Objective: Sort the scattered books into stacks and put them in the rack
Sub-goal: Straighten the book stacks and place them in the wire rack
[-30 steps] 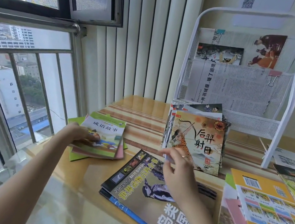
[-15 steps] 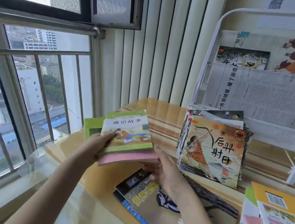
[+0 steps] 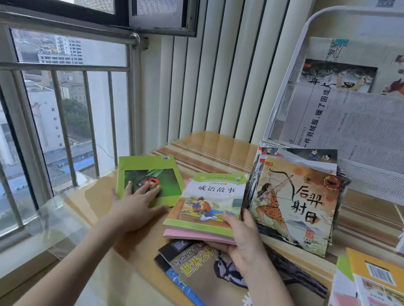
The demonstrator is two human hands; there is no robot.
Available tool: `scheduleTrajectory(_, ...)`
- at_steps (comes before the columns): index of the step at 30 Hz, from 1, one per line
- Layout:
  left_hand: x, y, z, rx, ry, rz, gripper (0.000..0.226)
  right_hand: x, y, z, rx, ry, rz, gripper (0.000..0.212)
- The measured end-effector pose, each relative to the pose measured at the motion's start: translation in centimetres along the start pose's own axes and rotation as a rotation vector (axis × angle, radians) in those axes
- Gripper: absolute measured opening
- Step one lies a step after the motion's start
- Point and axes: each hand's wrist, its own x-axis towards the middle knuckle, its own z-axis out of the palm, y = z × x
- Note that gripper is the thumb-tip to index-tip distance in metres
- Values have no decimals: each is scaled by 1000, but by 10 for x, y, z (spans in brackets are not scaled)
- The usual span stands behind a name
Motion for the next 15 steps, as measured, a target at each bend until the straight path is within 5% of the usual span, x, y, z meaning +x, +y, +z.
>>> scheduleTrajectory(4, 8, -13, -11, 162, 173, 97, 57, -4, 0, 1, -31, -9, 1, 22)
scheduleTrajectory(7, 0, -15, -8, 73, 591, 175, 57, -10, -3, 1, 63, -46, 43, 27)
scheduleTrajectory(12, -17, -20, -53, -386, 1015, -265, 43, -10, 1, 5, 61, -99, 17, 29)
scheduleTrajectory(15, -18, -19, -83, -520, 1173, -328, 48, -5, 9, 33, -2, -141, 6, 24)
